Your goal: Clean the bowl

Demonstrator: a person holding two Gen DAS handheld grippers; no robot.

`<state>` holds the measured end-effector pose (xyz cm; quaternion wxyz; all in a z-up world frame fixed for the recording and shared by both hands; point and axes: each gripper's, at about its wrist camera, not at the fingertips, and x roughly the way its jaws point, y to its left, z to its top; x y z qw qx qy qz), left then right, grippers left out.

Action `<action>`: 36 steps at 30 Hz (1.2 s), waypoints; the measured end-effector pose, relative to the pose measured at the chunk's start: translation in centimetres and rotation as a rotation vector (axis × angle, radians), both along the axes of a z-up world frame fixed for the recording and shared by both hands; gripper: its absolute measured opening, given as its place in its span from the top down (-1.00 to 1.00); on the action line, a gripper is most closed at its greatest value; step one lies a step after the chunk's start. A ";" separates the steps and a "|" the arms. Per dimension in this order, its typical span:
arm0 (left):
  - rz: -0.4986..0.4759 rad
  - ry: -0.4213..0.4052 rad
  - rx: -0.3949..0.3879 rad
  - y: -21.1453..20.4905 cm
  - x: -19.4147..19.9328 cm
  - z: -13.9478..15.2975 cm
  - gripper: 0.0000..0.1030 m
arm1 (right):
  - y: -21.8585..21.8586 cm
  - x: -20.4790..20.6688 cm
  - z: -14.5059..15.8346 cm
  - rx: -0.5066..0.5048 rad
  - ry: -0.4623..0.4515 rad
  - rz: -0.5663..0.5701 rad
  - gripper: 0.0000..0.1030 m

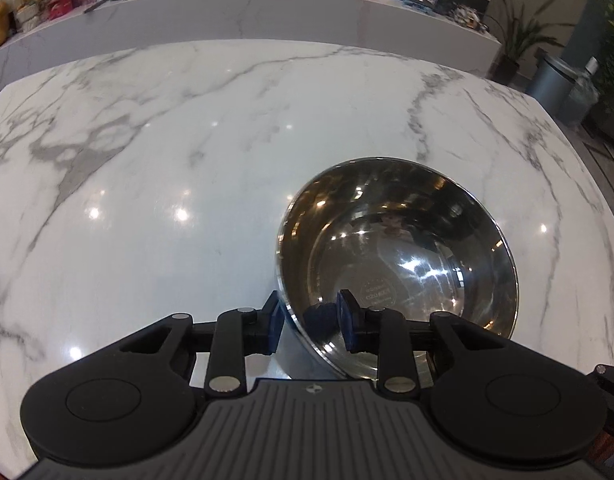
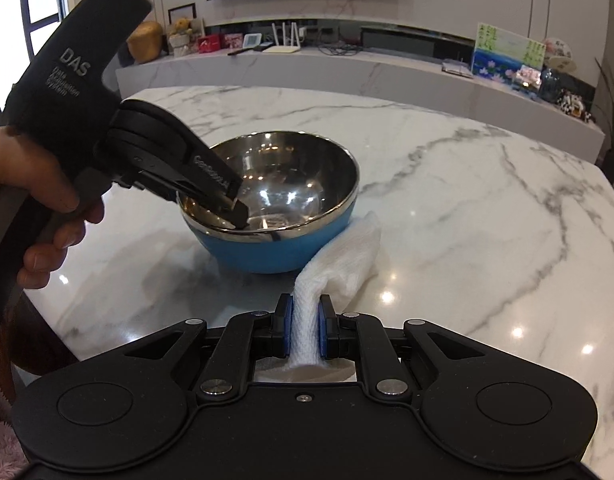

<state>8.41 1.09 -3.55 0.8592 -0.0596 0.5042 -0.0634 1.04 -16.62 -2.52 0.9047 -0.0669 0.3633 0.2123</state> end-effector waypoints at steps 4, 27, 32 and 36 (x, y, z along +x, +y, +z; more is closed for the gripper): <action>0.050 0.026 -0.046 0.7 -0.5 -0.1 0.13 | -0.4 0.2 0.2 0.003 -0.015 -0.023 0.78; -0.039 0.007 0.021 -0.4 -0.3 0.6 0.68 | -1.2 0.9 1.7 -0.003 -0.067 -0.003 0.78; -0.082 -0.022 0.033 -0.8 0.0 0.6 0.67 | -0.1 0.1 0.5 -0.020 -0.009 0.040 0.78; -0.088 -0.031 0.035 -0.8 0.1 0.5 0.67 | 0.7 -0.4 0.0 -0.029 0.010 0.067 0.78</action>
